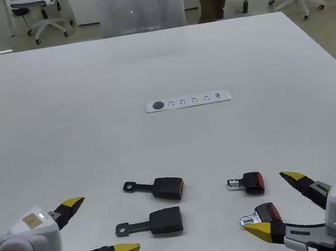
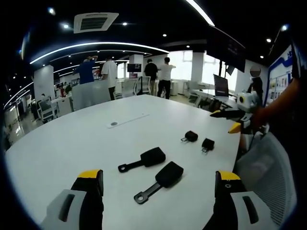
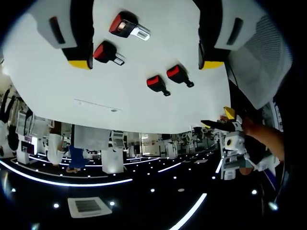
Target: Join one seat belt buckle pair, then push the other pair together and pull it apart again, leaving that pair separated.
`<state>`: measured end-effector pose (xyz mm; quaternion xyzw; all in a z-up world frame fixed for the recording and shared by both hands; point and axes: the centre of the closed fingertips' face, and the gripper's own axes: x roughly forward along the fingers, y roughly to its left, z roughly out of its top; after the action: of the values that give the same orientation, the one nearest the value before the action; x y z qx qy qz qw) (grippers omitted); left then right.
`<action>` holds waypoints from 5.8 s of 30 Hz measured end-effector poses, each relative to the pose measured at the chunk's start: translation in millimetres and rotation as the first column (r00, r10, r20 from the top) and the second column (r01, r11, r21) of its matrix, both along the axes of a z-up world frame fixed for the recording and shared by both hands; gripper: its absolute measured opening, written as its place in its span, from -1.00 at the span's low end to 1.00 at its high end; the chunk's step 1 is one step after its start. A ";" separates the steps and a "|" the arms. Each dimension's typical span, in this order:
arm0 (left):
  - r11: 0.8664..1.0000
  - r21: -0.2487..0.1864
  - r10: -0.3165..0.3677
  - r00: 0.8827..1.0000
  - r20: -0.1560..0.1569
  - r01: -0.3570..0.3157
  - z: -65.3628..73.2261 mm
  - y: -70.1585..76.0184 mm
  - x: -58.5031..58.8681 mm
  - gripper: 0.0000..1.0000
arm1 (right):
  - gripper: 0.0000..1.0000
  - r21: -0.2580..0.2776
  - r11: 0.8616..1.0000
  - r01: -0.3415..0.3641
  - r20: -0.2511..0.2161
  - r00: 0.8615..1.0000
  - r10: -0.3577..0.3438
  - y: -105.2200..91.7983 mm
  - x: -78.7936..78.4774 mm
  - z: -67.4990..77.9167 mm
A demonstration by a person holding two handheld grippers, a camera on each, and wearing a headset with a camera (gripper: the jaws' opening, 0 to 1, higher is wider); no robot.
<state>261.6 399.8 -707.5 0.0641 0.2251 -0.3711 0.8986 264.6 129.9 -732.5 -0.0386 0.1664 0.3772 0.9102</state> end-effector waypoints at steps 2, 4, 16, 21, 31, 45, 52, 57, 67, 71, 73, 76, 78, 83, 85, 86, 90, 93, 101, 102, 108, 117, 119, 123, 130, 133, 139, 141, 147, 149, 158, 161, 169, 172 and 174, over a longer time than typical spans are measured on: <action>1.000 -0.004 0.001 1.000 0.001 -0.001 1.1 -0.9 -0.1 0.96 | 0.86 0.002 1.000 0.000 -0.001 1.000 0.000 -0.2 -0.3 0.2; 1.000 -0.004 0.003 1.000 0.001 -0.003 1.4 -1.3 -0.2 0.96 | 0.86 0.002 1.000 0.001 0.000 1.000 -0.001 -0.3 -0.2 0.3; 1.000 -0.003 0.003 1.000 -0.001 -0.003 2.3 -0.9 -2.5 0.96 | 0.86 0.012 1.000 0.002 -0.007 1.000 -0.001 0.3 -2.3 -0.1; 1.000 -0.002 0.005 1.000 0.000 -0.005 2.8 -0.7 -2.4 0.96 | 0.86 0.009 1.000 0.001 -0.010 1.000 -0.001 0.0 -3.6 -1.1; 1.000 0.000 0.004 1.000 -0.003 -0.004 1.7 -2.1 -2.6 0.96 | 0.86 0.014 1.000 0.000 -0.021 1.000 0.001 -1.7 -4.4 -3.5; 1.000 0.010 -0.004 1.000 -0.013 0.004 -2.6 -3.8 0.3 0.96 | 0.85 0.005 1.000 -0.010 -0.043 0.999 0.011 -1.0 -3.3 -11.0; 1.000 0.012 -0.013 1.000 -0.021 0.013 -6.4 -5.0 2.8 0.97 | 0.84 -0.006 1.000 -0.021 -0.048 0.999 0.021 0.7 -2.9 -13.8; 1.000 0.014 -0.017 0.999 -0.027 0.018 -9.9 -6.5 6.3 0.96 | 0.84 -0.011 1.000 -0.022 -0.055 0.998 0.021 -0.8 -1.0 -18.0; 0.999 0.026 -0.032 0.999 -0.044 0.033 -23.1 -9.6 13.1 0.96 | 0.83 -0.064 0.997 -0.052 -0.083 0.995 0.046 -2.8 -2.1 -32.2; 0.999 0.035 -0.036 0.998 -0.044 0.038 -27.0 -11.1 16.0 0.96 | 0.82 -0.082 0.994 -0.066 -0.105 0.993 0.057 -4.1 1.1 -40.4; 0.998 0.036 -0.040 0.998 -0.051 0.042 -29.3 -12.7 17.4 0.96 | 0.82 -0.090 0.993 -0.072 -0.115 0.991 0.062 -4.1 3.7 -43.6; 0.998 0.041 -0.049 0.997 -0.055 0.052 -32.3 -15.5 19.0 0.95 | 0.81 -0.096 0.992 -0.087 -0.117 0.990 0.076 -2.0 6.2 -44.1; 0.997 0.043 -0.055 0.996 -0.063 0.058 -35.0 -17.4 20.0 0.94 | 0.79 -0.105 0.989 -0.104 -0.130 0.988 0.090 -1.4 7.9 -48.4; 0.996 0.051 -0.071 0.994 -0.078 0.075 -42.4 -20.6 22.2 0.92 | 0.70 -0.141 0.977 -0.161 -0.174 0.975 0.136 -1.5 6.4 -59.4; 0.994 0.063 -0.079 0.994 -0.079 0.084 -46.2 -21.5 23.3 0.93 | 0.66 -0.152 0.971 -0.186 -0.177 0.971 0.158 -1.6 6.1 -62.3; 0.994 0.068 -0.085 0.993 -0.082 0.090 -47.9 -21.8 23.4 0.92 | 0.66 -0.160 0.967 -0.198 -0.184 0.968 0.168 -2.2 6.1 -64.5; 0.992 0.073 -0.098 0.991 -0.094 0.105 -55.1 -23.5 26.0 0.91 | 0.65 -0.170 0.960 -0.224 -0.200 0.962 0.189 -3.1 7.1 -69.2; 0.988 0.084 -0.117 0.986 -0.115 0.127 -62.5 -26.9 26.5 0.87 | 0.62 -0.186 0.950 -0.249 -0.214 0.954 0.208 -3.9 8.5 -73.3; 0.973 0.114 -0.184 0.971 -0.150 0.202 -77.3 -36.6 29.2 0.76 | 0.50 -0.248 0.895 -0.371 -0.261 0.915 0.308 -6.4 6.0 -88.8; 0.970 0.120 -0.194 0.969 -0.153 0.213 -78.8 -36.9 29.7 0.74 | 0.49 -0.260 0.881 -0.395 -0.267 0.906 0.327 -6.5 5.0 -91.7; 0.955 0.132 -0.241 0.956 -0.168 0.264 -89.1 -42.4 35.9 0.70 | 0.46 -0.265 0.850 -0.455 -0.303 0.876 0.374 -8.6 4.1 -100.5; 0.887 0.173 -0.389 0.895 -0.218 0.428 -108.9 -63.7 30.8 0.57 | 0.41 -0.284 0.792 -0.541 -0.350 0.827 0.439 -20.6 6.6 -111.0; 0.870 0.191 -0.410 0.883 -0.231 0.454 -114.4 -67.4 32.3 0.55 | 0.38 -0.295 0.776 -0.557 -0.357 0.818 0.452 -23.9 8.0 -113.6; 0.834 0.206 -0.462 0.852 -0.247 0.512 -126.1 -74.4 33.1 0.49 | 0.23 -0.297 0.755 -0.585 -0.376 0.798 0.471 -27.4 9.4 -115.6; 0.780 0.238 -0.516 0.810 -0.279 0.579 -143.4 -81.8 34.2 0.37 | 0.13 -0.313 0.697 -0.645 -0.400 0.755 0.520 -26.0 10.3 -117.5; 0.723 0.277 -0.558 0.772 -0.305 0.633 -152.2 -80.5 28.2 0.30 | 0.06 -0.308 0.687 -0.659 -0.416 0.742 0.526 -28.7 11.7 -119.2; 0.717 0.281 -0.571 0.769 -0.288 0.638 -150.8 -81.5 32.7 0.20 | 0.02 -0.331 0.635 -0.698 -0.436 0.710 0.553 -33.4 6.9 -122.5; 0.706 0.294 -0.580 0.765 -0.281 0.644 -151.1 -80.1 34.4 0.15 | 0.00 -0.337 0.621 -0.708 -0.444 0.701 0.558 -35.5 5.0 -125.7; 0.665 0.311 -0.618 0.734 -0.281 0.679 -151.2 -78.5 34.0 -0.16 | -0.09 -0.351 0.614 -0.707 -0.445 0.703 0.555 -37.3 7.5 -127.5; 0.653 0.320 -0.625 0.727 -0.285 0.687 -151.6 -77.9 35.9 -0.23 | -0.13 -0.352 0.615 -0.705 -0.441 0.705 0.555 -35.9 7.1 -126.7; 0.566 0.362 -0.682 0.668 -0.297 0.740 -149.5 -75.7 30.4 -0.34 | -0.24 -0.325 0.683 -0.654 -0.397 0.750 0.529 -33.9 8.4 -123.4; 0.544 0.370 -0.694 0.652 -0.305 0.753 -149.0 -76.4 29.1 -0.34 | -0.24 -0.308 0.712 -0.631 -0.380 0.768 0.516 -31.6 7.7 -121.7; 0.525 0.379 -0.698 0.640 -0.322 0.762 -150.0 -75.2 30.1 -0.34 | -0.25 -0.289 0.737 -0.611 -0.360 0.783 0.507 -30.2 8.2 -121.2; 0.526 0.379 -0.694 0.642 -0.326 0.761 -150.9 -75.1 30.3 -0.34 | -0.25 -0.287 0.739 -0.609 -0.356 0.784 0.508 -31.0 9.1 -122.4; 0.526 0.382 -0.690 0.644 -0.330 0.760 -151.0 -75.2 30.3 -0.34 | -0.25 -0.286 0.744 -0.604 -0.353 0.788 0.505 -31.0 9.4 -122.9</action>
<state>291.9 324.6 -858.5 0.3508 0.3249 -0.6448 0.5964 274.0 98.9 -855.4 -0.2160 0.3320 0.5941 0.7002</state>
